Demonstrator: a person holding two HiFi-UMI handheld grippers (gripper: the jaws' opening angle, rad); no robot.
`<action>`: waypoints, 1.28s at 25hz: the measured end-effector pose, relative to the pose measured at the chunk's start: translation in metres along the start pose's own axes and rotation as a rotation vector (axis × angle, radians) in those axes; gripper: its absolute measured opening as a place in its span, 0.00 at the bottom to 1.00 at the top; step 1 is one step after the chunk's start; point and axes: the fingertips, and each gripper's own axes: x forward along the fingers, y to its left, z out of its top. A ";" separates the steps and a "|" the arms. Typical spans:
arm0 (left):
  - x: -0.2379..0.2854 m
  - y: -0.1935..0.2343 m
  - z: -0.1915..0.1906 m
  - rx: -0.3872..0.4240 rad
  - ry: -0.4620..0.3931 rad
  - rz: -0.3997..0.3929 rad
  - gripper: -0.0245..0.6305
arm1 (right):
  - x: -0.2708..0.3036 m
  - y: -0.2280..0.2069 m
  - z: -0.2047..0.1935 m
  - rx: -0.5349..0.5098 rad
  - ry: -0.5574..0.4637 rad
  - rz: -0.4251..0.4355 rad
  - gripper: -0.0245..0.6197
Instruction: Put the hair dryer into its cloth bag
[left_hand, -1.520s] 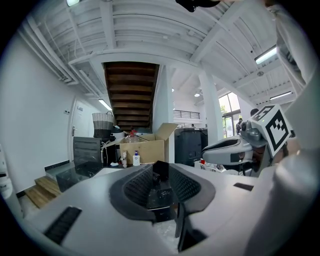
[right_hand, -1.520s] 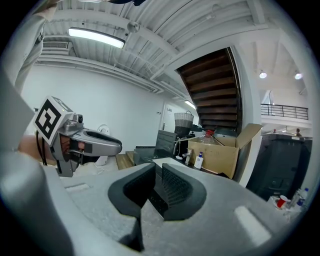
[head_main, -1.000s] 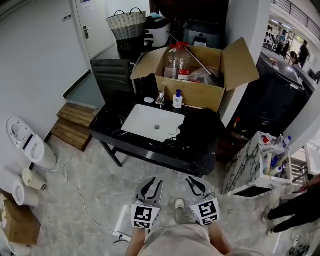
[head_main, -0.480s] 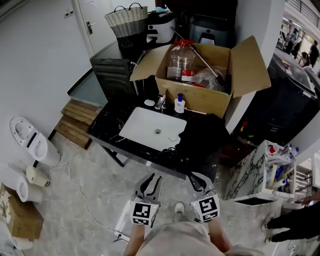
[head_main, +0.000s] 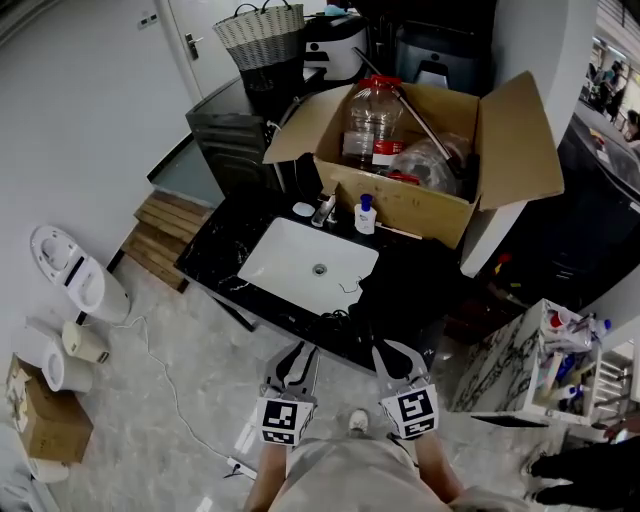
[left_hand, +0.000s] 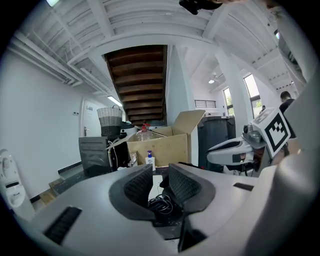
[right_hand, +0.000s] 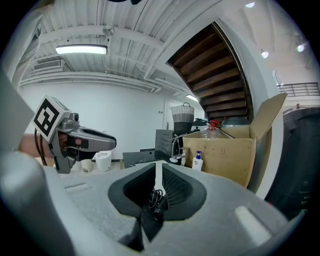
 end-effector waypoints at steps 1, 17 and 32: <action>0.005 0.001 0.001 0.002 0.005 0.004 0.19 | 0.004 -0.004 -0.002 0.005 0.006 0.009 0.08; 0.065 0.003 -0.008 0.004 0.050 -0.068 0.19 | 0.052 -0.040 -0.015 0.035 0.050 0.047 0.08; 0.127 0.030 -0.036 0.098 0.090 -0.379 0.19 | 0.098 -0.041 -0.028 0.100 0.147 -0.127 0.08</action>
